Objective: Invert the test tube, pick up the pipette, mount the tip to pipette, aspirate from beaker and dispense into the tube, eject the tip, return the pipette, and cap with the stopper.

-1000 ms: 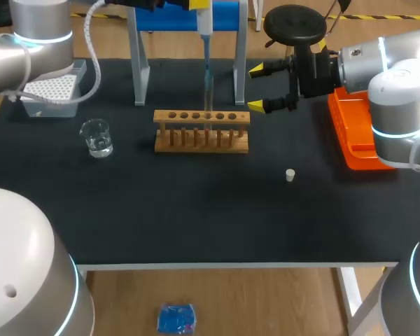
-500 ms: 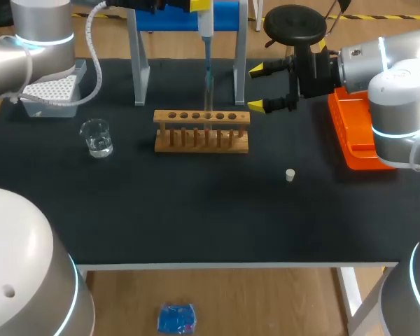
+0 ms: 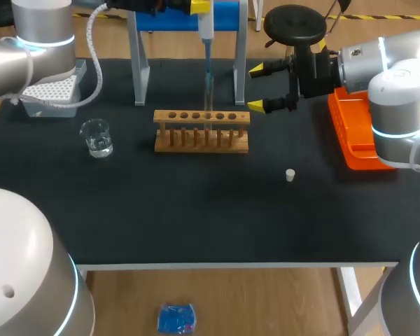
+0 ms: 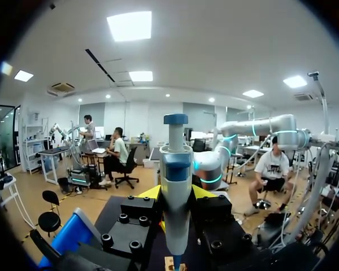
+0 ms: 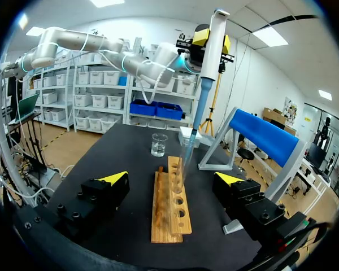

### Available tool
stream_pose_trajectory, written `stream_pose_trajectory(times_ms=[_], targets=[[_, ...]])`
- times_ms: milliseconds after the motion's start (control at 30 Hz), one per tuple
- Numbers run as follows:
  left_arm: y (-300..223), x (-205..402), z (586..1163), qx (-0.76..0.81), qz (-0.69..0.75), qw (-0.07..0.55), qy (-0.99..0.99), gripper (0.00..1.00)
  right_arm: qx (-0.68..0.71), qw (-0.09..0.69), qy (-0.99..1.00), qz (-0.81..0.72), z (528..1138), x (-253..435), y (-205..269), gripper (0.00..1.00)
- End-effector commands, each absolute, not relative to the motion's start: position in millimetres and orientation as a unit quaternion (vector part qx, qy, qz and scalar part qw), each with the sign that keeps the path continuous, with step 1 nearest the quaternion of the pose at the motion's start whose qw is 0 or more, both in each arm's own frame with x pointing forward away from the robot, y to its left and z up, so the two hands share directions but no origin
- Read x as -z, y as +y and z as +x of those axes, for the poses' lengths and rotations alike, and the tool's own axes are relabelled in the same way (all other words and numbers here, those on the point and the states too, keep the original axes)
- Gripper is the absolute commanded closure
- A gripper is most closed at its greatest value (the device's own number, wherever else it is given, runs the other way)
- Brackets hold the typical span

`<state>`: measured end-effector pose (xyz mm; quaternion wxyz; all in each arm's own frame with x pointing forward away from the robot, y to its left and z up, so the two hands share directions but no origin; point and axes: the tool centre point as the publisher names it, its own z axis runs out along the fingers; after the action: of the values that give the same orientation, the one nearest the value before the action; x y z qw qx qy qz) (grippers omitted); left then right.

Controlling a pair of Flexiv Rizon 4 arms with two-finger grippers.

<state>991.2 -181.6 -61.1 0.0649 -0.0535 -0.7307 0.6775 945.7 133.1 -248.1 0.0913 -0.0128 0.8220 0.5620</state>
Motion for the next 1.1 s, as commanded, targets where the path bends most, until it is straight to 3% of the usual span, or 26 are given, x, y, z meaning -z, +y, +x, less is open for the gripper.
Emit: stream_pose_trajectory(times_ms=[33, 1100], targets=[[-182.7, 62.4, 991.3, -0.678, -0.052, 0.064, -0.73, 1.0, -0.562, 0.091, 0.822, -0.013, 945.8, 248.3, 132.5, 0.0], [-183.5, 70.3, 987.1, -0.679, -0.05, 0.062, -0.729, 1.0, -0.562, 0.091, 0.822, -0.013, 945.8, 248.3, 132.5, 0.0]])
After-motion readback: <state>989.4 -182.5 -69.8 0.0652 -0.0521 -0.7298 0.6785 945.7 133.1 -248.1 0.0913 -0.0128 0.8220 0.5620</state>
